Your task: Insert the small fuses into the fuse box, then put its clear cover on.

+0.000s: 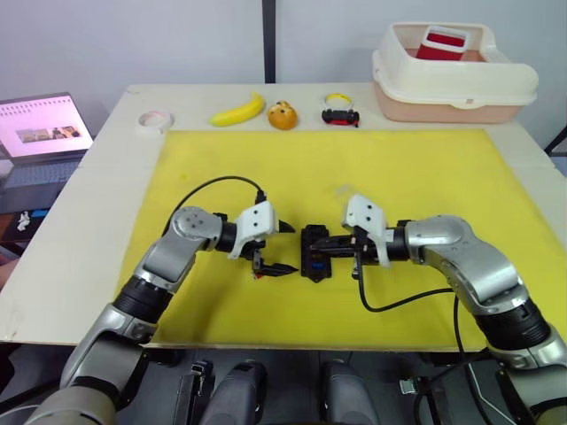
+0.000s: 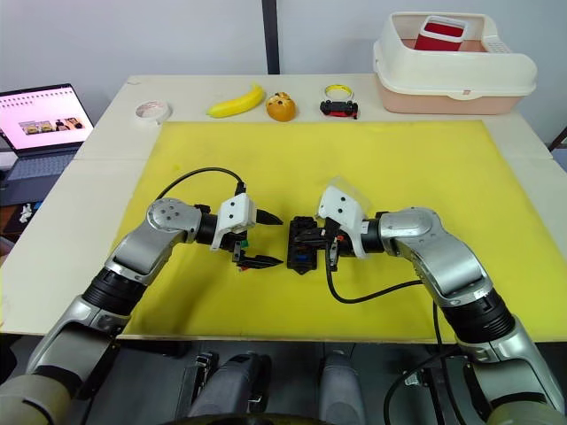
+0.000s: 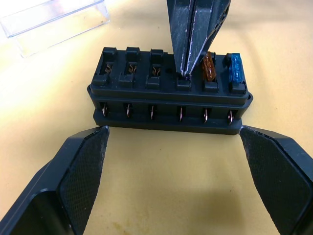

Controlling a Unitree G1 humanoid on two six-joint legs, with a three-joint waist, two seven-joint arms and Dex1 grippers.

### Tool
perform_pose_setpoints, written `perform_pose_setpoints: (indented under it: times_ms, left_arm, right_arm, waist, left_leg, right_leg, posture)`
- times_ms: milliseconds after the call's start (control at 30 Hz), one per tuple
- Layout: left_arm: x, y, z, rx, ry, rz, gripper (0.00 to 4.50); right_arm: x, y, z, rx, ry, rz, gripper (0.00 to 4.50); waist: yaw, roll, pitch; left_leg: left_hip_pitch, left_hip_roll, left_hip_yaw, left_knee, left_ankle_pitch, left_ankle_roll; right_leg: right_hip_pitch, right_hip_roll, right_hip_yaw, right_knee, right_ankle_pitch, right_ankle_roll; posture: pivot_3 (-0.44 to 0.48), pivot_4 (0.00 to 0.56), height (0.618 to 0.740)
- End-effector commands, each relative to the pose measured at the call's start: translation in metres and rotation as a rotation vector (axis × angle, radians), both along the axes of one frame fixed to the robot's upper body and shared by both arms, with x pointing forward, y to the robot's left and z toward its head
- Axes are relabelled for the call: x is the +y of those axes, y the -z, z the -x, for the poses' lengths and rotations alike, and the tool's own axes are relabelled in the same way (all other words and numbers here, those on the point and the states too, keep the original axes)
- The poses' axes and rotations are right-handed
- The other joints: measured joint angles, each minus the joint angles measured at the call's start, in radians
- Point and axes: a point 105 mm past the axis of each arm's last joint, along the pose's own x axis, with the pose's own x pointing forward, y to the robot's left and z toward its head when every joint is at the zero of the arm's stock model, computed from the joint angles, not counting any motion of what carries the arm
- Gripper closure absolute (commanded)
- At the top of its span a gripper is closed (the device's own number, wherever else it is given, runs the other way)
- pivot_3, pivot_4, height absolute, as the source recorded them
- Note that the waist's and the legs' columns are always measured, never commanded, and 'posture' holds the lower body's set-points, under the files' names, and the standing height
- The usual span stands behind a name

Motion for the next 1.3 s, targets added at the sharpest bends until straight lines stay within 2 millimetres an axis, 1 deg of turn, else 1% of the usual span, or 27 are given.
perform_pose_setpoints:
  times_ms: [33, 67, 233, 333, 400, 467, 500, 567, 667, 800, 833, 867, 967, 1000, 1033, 1067, 1100, 1133, 1200, 1300]
  left_arm:
    - [0.000, -0.011, 0.000, -0.040, 0.005, 0.015, 0.00]
    - [0.000, -0.011, 0.000, -0.039, 0.004, 0.015, 0.00]
    - [0.007, -0.017, 0.001, -0.001, -0.003, 0.038, 0.00]
    - [0.014, -0.033, 0.006, 0.056, -0.001, 0.093, 0.00]
    - [0.022, -0.043, 0.009, 0.086, -0.005, 0.119, 0.00]
    - [0.036, -0.054, 0.012, 0.113, -0.025, 0.137, 0.00]
    - [0.046, -0.057, 0.014, 0.129, -0.037, 0.133, 0.00]
    - [0.065, -0.060, 0.018, 0.157, -0.060, 0.108, 0.00]
    - [0.093, -0.061, 0.021, 0.182, -0.124, 0.055, 0.00]
    - [0.134, -0.061, 0.027, 0.226, -0.220, -0.008, 0.00]
    - [0.142, -0.059, 0.029, 0.233, -0.238, -0.028, 0.00]
    - [0.151, -0.057, 0.031, 0.246, -0.257, -0.044, 0.00]
    - [0.177, -0.052, 0.031, 0.266, -0.332, -0.076, 0.00]
    - [0.183, -0.051, 0.031, 0.266, -0.349, -0.081, 0.00]
    - [0.186, -0.051, 0.030, 0.265, -0.362, -0.084, 0.00]
    - [0.189, -0.051, 0.030, 0.264, -0.369, -0.084, 0.00]
    - [0.190, -0.051, 0.030, 0.264, -0.372, -0.085, 0.00]
    - [0.190, -0.051, 0.029, 0.264, -0.371, -0.086, 0.00]
    - [0.188, -0.050, 0.029, 0.265, -0.362, -0.083, 0.00]
    - [0.180, -0.050, 0.029, 0.269, -0.338, -0.069, 0.00]
  right_arm:
    - [-0.008, 0.024, 0.001, 0.068, 0.025, 0.080, 4.48]
    - [-0.007, 0.021, 0.001, 0.066, 0.024, 0.067, 4.48]
    - [0.000, -0.020, 0.003, 0.020, -0.006, -0.031, 4.48]
    - [0.003, -0.055, 0.012, -0.029, -0.041, -0.083, 4.48]
    - [0.000, -0.069, 0.018, -0.061, -0.049, -0.086, 4.48]
    - [-0.009, -0.079, 0.020, -0.102, -0.034, -0.063, 4.48]
    - [-0.015, -0.084, 0.021, -0.118, -0.022, -0.052, 4.48]
    - [-0.026, -0.087, 0.023, -0.144, -0.001, -0.017, 4.48]
    - [-0.051, -0.082, 0.023, -0.175, 0.049, 0.087, 4.48]
    - [-0.096, -0.072, 0.027, -0.171, 0.125, 0.240, 4.48]
    - [-0.106, -0.071, 0.028, -0.169, 0.145, 0.266, 3.97]
    - [-0.116, -0.071, 0.029, -0.159, 0.164, 0.284, 3.72]
    - [-0.142, -0.066, 0.033, -0.144, 0.216, 0.347, 2.23]
    - [-0.148, -0.064, 0.034, -0.144, 0.228, 0.362, 1.71]
    - [-0.153, -0.064, 0.035, -0.143, 0.239, 0.372, 1.32]
    - [-0.155, -0.064, 0.037, -0.145, 0.244, 0.377, 0.89]
    - [-0.157, -0.065, 0.037, -0.148, 0.248, 0.376, 0.35]
    - [-0.158, -0.066, 0.038, -0.151, 0.252, 0.374, 0.08]
    - [-0.157, -0.067, 0.038, -0.159, 0.251, 0.370, 0.08]
    - [-0.149, -0.071, 0.038, -0.177, 0.232, 0.354, 0.08]
  waist:
    - [0.000, 0.000, 0.000]
    - [0.000, 0.000, 0.000]
    - [0.000, 0.000, 0.000]
    - [-0.001, 0.000, 0.000]
    - [-0.001, 0.000, 0.000]
    - [-0.001, 0.000, 0.000]
    - [-0.001, 0.000, 0.000]
    - [-0.002, 0.000, 0.000]
    - [-0.001, 0.000, 0.000]
    - [0.002, 0.000, 0.001]
    - [-0.001, 0.000, 0.001]
    - [-0.001, 0.001, 0.001]
    - [-0.001, 0.001, 0.001]
    - [-0.001, 0.001, 0.001]
    - [-0.001, 0.001, 0.001]
    - [0.000, 0.001, 0.001]
    - [0.000, 0.001, 0.001]
    - [0.000, 0.001, 0.001]
    - [-0.001, 0.001, 0.001]
    - [-0.001, 0.001, 0.001]
  left_leg:
    - [0.000, 0.000, 0.000, 0.000, 0.000, 0.000]
    - [0.000, 0.000, 0.000, 0.000, 0.000, 0.000]
    - [0.000, 0.000, 0.000, 0.000, 0.000, 0.000]
    - [-0.001, 0.000, 0.000, 0.000, 0.000, 0.000]
    - [-0.001, 0.000, 0.000, 0.000, 0.000, 0.000]
    - [-0.001, 0.000, -0.001, 0.000, 0.000, 0.000]
    - [-0.001, 0.000, -0.001, 0.000, -0.001, 0.001]
    - [-0.001, 0.000, -0.001, 0.000, -0.003, 0.006]
    - [-0.001, 0.000, 0.000, -0.001, -0.003, 0.006]
    - [-0.001, 0.000, 0.000, -0.001, -0.004, 0.006]
    - [-0.001, 0.000, 0.000, -0.001, -0.004, 0.006]
    - [-0.001, 0.000, 0.001, -0.001, -0.004, 0.006]
    - [-0.001, 0.001, 0.001, -0.001, -0.004, 0.006]
    - [-0.001, 0.001, 0.001, -0.001, -0.004, 0.006]
    - [-0.001, 0.001, 0.001, -0.001, -0.004, 0.006]
    - [-0.001, 0.001, 0.001, -0.001, -0.004, 0.006]
    - [-0.001, 0.001, 0.001, -0.001, -0.004, 0.006]
    - [-0.001, 0.001, 0.001, -0.001, -0.004, 0.006]
    - [-0.001, 0.001, 0.001, -0.001, -0.004, 0.006]
    - [-0.001, 0.001, 0.001, -0.001, -0.004, 0.006]
  right_leg:
    - [0.000, 0.000, 0.000, 0.000, 0.000, 0.000]
    - [0.000, 0.000, 0.000, 0.000, 0.000, 0.000]
    - [0.000, 0.000, 0.000, 0.000, 0.000, 0.000]
    - [-0.001, 0.000, 0.000, 0.000, 0.000, 0.000]
    - [-0.002, 0.000, 0.000, 0.000, 0.000, 0.000]
    - [-0.002, 0.000, 0.000, 0.000, 0.000, 0.000]
    - [-0.002, 0.000, 0.000, 0.000, 0.000, 0.000]
    - [-0.002, 0.000, 0.000, 0.000, 0.000, 0.000]
    - [-0.002, 0.000, 0.000, 0.000, 0.000, 0.000]
    - [-0.002, 0.000, 0.000, -0.001, 0.000, 0.000]
    - [-0.001, 0.000, 0.000, -0.001, 0.000, 0.000]
    - [-0.002, 0.000, 0.000, -0.001, 0.000, 0.000]
    - [-0.001, 0.000, 0.000, 0.000, 0.000, 0.000]
    - [-0.002, 0.000, 0.000, 0.000, 0.000, 0.000]
    - [-0.002, 0.000, 0.000, -0.001, 0.000, 0.000]
    - [-0.001, 0.000, 0.000, -0.001, 0.000, 0.000]
    - [-0.001, 0.000, 0.000, -0.001, 0.000, 0.000]
    - [-0.001, 0.000, 0.000, -0.001, 0.000, 0.000]
    - [-0.001, 0.000, 0.000, -0.001, 0.000, 0.000]
    - [-0.001, 0.000, 0.000, -0.001, 0.000, 0.000]
  posture:
    - [0.000, 0.150, 0.740]
    - [0.000, 0.150, 0.740]
    - [0.000, 0.150, 0.740]
    - [0.000, 0.150, 0.740]
    - [0.000, 0.150, 0.740]
    - [0.000, 0.150, 0.740]
    - [0.000, 0.150, 0.740]
    - [0.000, 0.150, 0.740]
    - [0.000, 0.150, 0.740]
    - [0.000, 0.150, 0.740]
    - [0.000, 0.150, 0.740]
    - [0.000, 0.150, 0.740]
    - [0.000, 0.150, 0.740]
    - [0.000, 0.150, 0.740]
    - [0.000, 0.150, 0.740]
    - [0.000, 0.150, 0.740]
    - [0.000, 0.150, 0.740]
    - [0.000, 0.150, 0.740]
    - [0.000, 0.150, 0.740]
    - [0.000, 0.150, 0.740]
